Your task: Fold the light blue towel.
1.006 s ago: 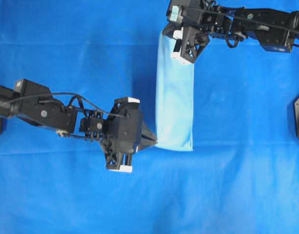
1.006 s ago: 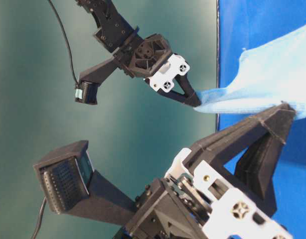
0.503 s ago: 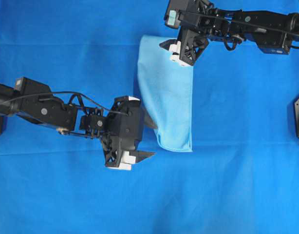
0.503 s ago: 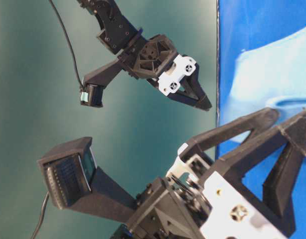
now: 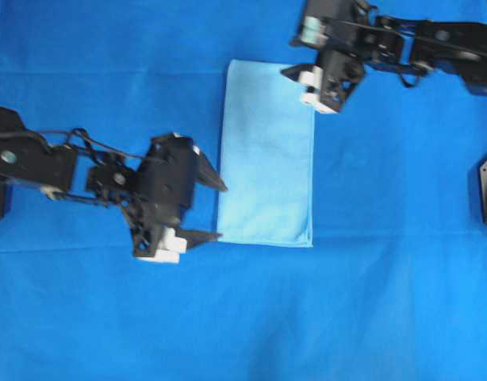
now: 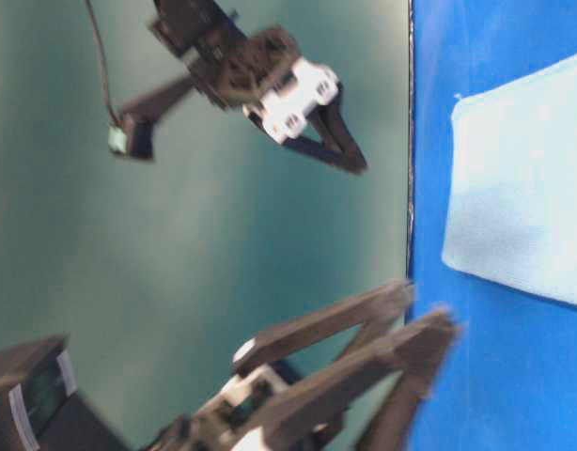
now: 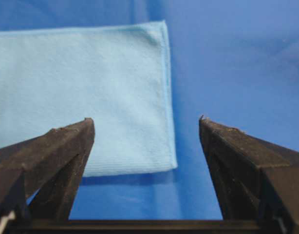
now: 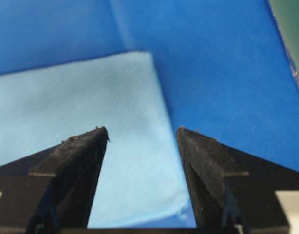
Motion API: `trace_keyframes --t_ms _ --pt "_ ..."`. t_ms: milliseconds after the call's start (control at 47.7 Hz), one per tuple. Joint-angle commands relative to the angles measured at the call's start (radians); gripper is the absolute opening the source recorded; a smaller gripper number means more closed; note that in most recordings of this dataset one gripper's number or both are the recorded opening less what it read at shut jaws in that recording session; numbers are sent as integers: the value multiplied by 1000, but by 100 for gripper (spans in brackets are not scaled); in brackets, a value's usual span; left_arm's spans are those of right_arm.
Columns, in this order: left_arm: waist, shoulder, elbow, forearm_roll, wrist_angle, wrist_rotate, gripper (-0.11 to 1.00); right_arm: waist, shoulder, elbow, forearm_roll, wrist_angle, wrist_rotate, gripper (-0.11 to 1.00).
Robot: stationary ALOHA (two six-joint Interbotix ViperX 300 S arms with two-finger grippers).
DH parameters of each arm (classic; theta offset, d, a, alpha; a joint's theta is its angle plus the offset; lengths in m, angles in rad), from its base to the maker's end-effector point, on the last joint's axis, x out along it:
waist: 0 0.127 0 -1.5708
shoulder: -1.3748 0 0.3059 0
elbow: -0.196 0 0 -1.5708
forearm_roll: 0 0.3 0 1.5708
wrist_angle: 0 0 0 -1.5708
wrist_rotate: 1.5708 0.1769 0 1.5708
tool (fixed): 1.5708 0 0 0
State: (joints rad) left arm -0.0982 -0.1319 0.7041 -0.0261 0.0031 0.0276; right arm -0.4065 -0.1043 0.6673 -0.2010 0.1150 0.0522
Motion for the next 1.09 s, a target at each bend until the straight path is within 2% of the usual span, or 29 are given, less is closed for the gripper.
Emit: trace_keyframes --t_ms 0,168,272,377,587,901,1069 --pt "37 -74 29 2 -40 6 82 28 -104 48 14 -9 2 61" --pt "121 -158 127 2 -179 20 81 72 -244 170 41 -54 15 61" --pt "179 -219 195 2 -259 25 81 91 -337 256 64 -100 48 61" --pt "225 -272 256 2 -307 25 81 106 -414 328 67 -147 84 61" --pt "252 -347 360 2 -368 15 81 138 -512 451 67 -247 161 61" --pt "255 -342 367 2 -382 15 81 130 -499 451 67 -275 173 61" --pt "281 -298 334 2 -387 23 81 75 -433 411 71 -273 173 61"
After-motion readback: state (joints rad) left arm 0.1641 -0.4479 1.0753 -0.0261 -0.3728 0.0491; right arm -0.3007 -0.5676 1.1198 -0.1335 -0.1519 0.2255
